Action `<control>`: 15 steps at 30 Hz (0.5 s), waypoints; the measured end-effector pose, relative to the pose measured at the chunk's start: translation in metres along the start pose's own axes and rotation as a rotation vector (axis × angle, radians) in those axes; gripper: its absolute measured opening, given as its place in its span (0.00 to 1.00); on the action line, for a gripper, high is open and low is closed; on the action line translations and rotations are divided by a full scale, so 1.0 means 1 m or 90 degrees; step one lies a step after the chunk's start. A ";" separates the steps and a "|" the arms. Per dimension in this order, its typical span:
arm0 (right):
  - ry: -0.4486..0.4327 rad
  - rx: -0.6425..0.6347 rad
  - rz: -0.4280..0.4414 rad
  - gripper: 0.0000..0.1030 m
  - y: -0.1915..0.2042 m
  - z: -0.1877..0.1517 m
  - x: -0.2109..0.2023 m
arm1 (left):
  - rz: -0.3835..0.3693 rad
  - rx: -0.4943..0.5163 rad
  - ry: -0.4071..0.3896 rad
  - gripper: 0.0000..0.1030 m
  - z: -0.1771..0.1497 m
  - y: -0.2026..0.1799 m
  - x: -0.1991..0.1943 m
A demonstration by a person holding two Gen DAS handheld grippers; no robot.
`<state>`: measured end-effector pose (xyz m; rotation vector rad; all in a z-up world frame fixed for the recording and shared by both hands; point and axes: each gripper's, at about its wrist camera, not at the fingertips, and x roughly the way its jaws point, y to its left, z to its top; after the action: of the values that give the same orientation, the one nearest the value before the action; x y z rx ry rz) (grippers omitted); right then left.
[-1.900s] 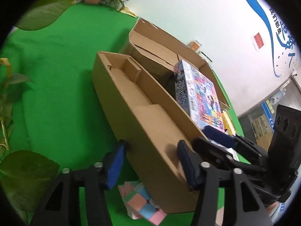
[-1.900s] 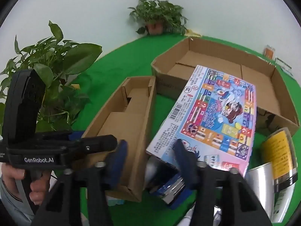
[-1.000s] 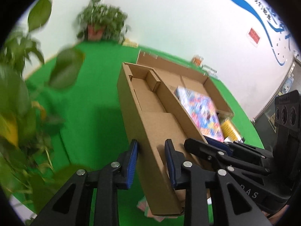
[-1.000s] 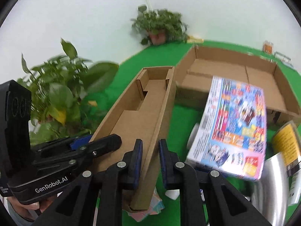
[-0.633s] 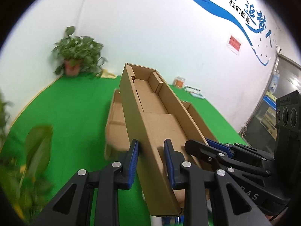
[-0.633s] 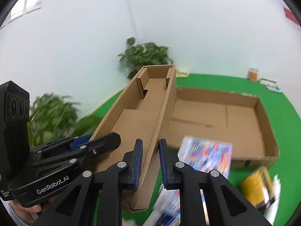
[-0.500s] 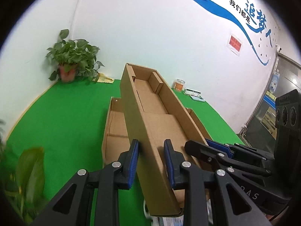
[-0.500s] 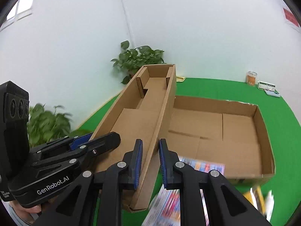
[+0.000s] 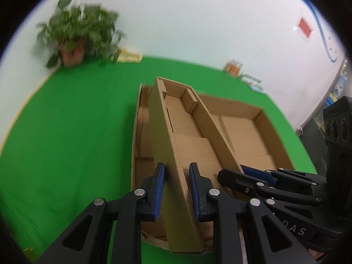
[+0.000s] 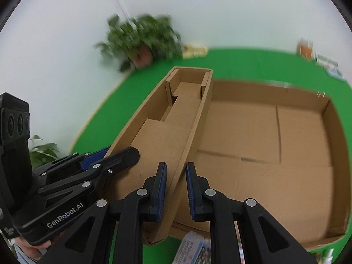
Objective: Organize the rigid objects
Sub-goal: 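Lower the cardboard insert into the large box and open both grippers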
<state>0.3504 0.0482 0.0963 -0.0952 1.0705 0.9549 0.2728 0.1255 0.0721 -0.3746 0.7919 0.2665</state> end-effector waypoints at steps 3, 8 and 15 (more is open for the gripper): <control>0.048 0.011 -0.017 0.15 -0.002 0.005 0.039 | 0.037 0.000 0.018 0.18 -0.007 0.008 0.020; 0.089 0.029 -0.015 0.13 -0.008 0.014 0.075 | 0.071 0.011 0.026 0.18 -0.011 0.017 0.020; 0.101 0.039 -0.019 0.13 -0.030 0.016 0.083 | 0.086 0.035 0.026 0.19 -0.004 0.009 0.000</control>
<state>0.3937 0.0886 0.0295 -0.1378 1.2407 0.8976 0.2674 0.1319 0.0677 -0.2758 0.8641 0.3643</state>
